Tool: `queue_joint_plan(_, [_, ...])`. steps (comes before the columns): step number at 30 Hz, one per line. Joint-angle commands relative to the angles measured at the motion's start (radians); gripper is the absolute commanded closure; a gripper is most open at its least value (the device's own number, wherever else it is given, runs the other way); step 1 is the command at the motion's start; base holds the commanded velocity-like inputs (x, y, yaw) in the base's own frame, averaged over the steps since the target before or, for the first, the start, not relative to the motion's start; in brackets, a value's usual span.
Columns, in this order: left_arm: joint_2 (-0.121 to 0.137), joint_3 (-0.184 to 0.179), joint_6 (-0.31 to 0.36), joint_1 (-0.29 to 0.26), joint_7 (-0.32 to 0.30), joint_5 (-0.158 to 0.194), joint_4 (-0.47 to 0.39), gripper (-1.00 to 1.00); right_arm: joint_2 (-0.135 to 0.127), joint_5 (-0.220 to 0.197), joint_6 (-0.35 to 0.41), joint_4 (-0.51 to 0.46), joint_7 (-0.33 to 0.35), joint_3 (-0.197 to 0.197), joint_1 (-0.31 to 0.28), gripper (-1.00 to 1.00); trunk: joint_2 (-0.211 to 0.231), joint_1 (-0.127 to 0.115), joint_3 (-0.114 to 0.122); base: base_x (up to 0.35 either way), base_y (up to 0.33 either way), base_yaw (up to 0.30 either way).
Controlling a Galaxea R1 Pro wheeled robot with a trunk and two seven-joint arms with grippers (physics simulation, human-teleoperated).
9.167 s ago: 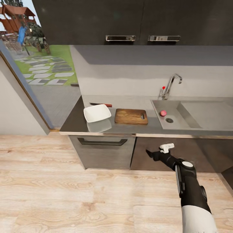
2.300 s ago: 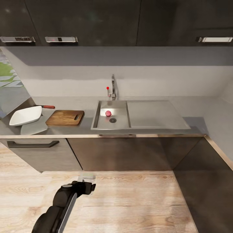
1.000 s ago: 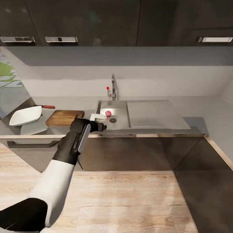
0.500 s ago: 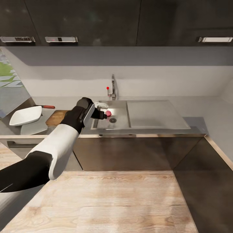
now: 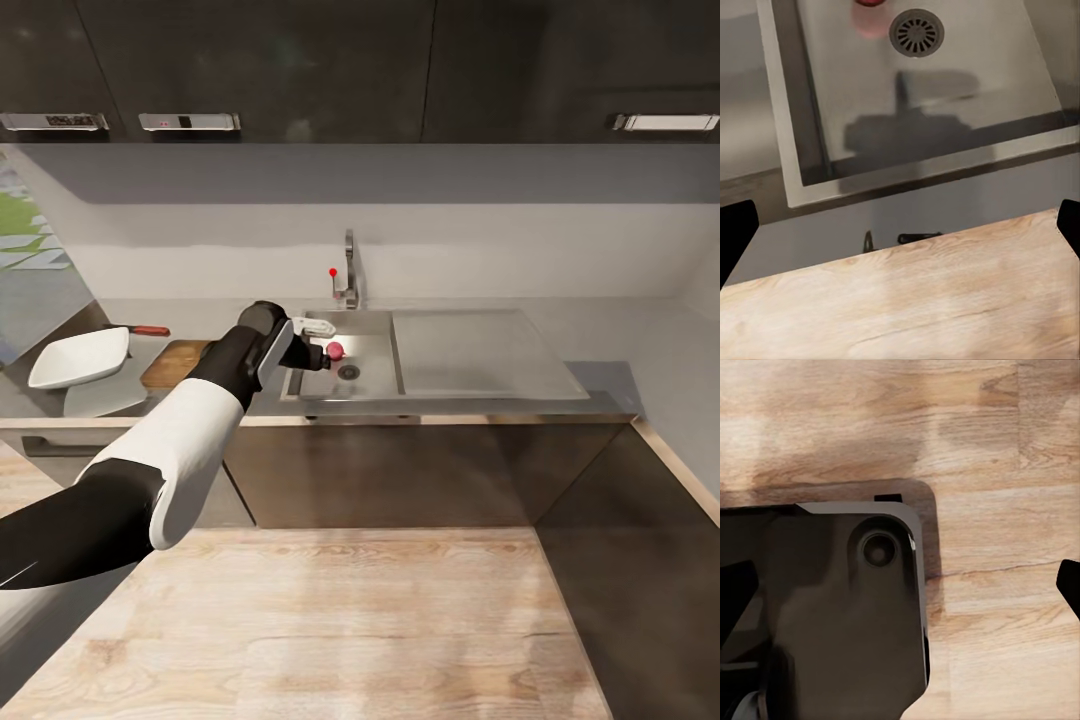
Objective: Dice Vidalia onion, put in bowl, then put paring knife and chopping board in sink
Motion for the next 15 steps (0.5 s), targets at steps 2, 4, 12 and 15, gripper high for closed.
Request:
queue_joint_plan(2, [0.001,-0.003,0.004,-0.001,0.000,0.004,-0.001,-1.00,0.001,0.004,-0.003,-0.001,0.007,-0.009,0.000,-1.00,-0.002,0.001,-0.002,0.058,-0.024,0.000])
queue_joint_plan(4, [0.001,-0.003,0.004,-0.001,0.001,0.007,-0.001,-1.00,0.001,0.004,-0.003,-0.001,0.007,-0.009,0.000,-1.00,-0.002,0.001,-0.002,0.136,-0.102,0.000])
queue_joint_plan(12, [0.002,-0.002,0.004,-0.001,0.001,0.007,0.003,-1.00,0.001,0.004,-0.003,0.000,0.007,-0.009,0.000,-1.00,-0.002,0.001,-0.002,0.226,-0.184,0.000])
queue_joint_plan(15, [0.004,-0.002,0.004,-0.001,0.001,0.006,0.004,-1.00,0.001,0.004,-0.003,-0.001,0.007,-0.009,0.000,-1.00,-0.002,0.001,-0.002,0.258,-0.185,0.000])
